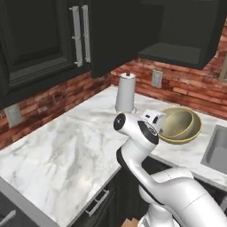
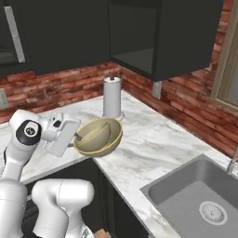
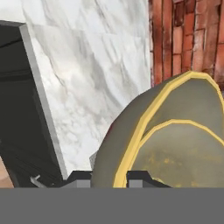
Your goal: Pick up the bowls on the counter and stack them on top of one another in the open cabinet. Place the smaller bowl on top of the larger bowl.
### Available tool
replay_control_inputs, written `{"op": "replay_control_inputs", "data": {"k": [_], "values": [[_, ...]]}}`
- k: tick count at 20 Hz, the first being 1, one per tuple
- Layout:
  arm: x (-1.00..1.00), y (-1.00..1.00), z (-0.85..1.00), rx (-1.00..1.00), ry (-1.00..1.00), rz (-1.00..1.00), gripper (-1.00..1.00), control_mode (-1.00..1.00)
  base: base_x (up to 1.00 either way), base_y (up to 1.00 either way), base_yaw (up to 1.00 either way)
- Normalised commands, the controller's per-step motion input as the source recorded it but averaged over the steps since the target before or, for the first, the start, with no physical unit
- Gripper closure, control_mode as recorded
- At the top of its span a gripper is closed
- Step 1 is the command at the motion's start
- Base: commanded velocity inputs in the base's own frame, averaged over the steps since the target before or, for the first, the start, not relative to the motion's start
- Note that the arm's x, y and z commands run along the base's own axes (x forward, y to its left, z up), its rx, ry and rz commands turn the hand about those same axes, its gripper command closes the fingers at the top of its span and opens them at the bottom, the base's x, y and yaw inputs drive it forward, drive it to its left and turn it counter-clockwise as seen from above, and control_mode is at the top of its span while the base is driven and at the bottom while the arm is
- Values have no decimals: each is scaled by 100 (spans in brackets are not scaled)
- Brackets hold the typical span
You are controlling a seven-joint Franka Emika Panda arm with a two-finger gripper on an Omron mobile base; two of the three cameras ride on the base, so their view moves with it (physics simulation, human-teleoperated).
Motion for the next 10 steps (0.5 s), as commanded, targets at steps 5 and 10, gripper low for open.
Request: {"op": "replay_control_inputs", "data": {"k": [5, 10], "values": [[0, 0, 0, 0, 0, 0, 100, 100, 53, 1, -37], [0, 0, 0, 0, 0, 0, 100, 100, 61, 3, -34]]}}
